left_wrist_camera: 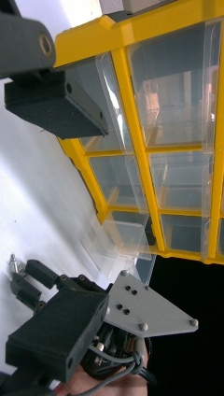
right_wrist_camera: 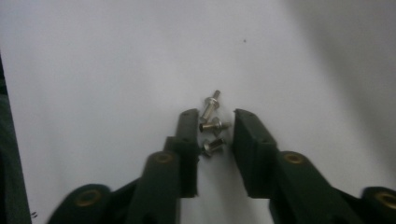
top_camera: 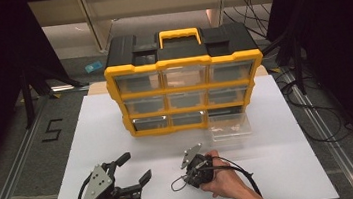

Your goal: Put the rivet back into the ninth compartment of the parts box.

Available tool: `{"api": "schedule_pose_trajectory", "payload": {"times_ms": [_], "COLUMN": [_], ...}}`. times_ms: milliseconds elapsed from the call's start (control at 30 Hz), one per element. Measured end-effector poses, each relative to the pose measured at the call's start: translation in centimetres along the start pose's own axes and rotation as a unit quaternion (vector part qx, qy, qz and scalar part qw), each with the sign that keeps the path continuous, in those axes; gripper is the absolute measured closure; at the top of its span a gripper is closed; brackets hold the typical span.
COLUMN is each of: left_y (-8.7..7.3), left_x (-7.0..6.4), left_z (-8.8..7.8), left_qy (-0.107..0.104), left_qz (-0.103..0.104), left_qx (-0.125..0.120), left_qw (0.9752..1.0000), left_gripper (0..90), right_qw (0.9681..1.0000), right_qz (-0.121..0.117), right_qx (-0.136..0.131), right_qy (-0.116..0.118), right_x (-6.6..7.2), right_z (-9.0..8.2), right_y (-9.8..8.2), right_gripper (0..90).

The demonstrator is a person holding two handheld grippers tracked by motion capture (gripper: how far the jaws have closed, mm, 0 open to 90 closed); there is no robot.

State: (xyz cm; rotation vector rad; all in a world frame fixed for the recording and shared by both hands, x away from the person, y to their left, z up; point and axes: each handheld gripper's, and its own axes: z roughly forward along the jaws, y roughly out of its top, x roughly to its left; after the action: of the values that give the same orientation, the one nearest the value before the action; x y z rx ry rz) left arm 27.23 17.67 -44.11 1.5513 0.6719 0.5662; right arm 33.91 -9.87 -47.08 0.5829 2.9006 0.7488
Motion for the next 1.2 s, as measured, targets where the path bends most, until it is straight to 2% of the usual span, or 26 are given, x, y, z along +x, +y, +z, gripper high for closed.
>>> {"api": "schedule_pose_trajectory", "payload": {"times_ms": [67, 433, 633, 900, 933, 1000, 1067, 1200], "left_y": [0.0, 0.1, 0.1, 0.1, 0.1, 0.1, 0.1, 0.1], "left_x": [-0.1, -0.1, -0.1, -0.1, -0.1, -0.1, -0.1, -0.1], "left_z": [0.0, -0.1, 0.0, 0.0, 0.0, 0.0, 0.0, 0.0], "left_qy": [-0.001, -0.002, -0.002, -0.002, -0.002, -0.002, -0.002, -0.002], "left_qz": [-0.002, -0.001, 0.001, 0.003, 0.002, 0.0, 0.003, 0.003], "left_qx": [0.0, -0.002, -0.002, -0.001, 0.0, -0.001, -0.001, -0.001], "left_qw": [1.0, 1.0, 1.0, 1.0, 1.0, 1.0, 1.0, 1.0], "left_gripper": [16.0, 16.1, 16.0, 16.1, 16.1, 16.1, 16.1, 16.1], "right_qw": [1.0, 0.9999, 0.9991, 0.9981, 0.9978, 0.9965, 0.9962, 0.9943], "right_qz": [0.003, 0.007, 0.013, 0.016, 0.015, 0.01, 0.009, 0.018], "right_qx": [0.001, -0.01, -0.04, -0.059, -0.062, -0.082, -0.085, -0.099], "right_qy": [0.004, 0.004, -0.004, -0.009, -0.015, -0.015, -0.017, -0.035], "right_x": [0.0, -0.3, -0.8, -1.1, -1.1, -1.3, -1.3, -1.6], "right_z": [-0.1, -0.6, -2.1, -3.8, -4.0, -5.1, -5.3, -7.1], "right_y": [-0.1, -0.4, -0.4, -0.1, -0.1, 0.1, 0.1, 0.1], "right_gripper": [78.9, 79.2, 79.3, 79.2, 79.2, 79.2, 79.2, 79.2]}}
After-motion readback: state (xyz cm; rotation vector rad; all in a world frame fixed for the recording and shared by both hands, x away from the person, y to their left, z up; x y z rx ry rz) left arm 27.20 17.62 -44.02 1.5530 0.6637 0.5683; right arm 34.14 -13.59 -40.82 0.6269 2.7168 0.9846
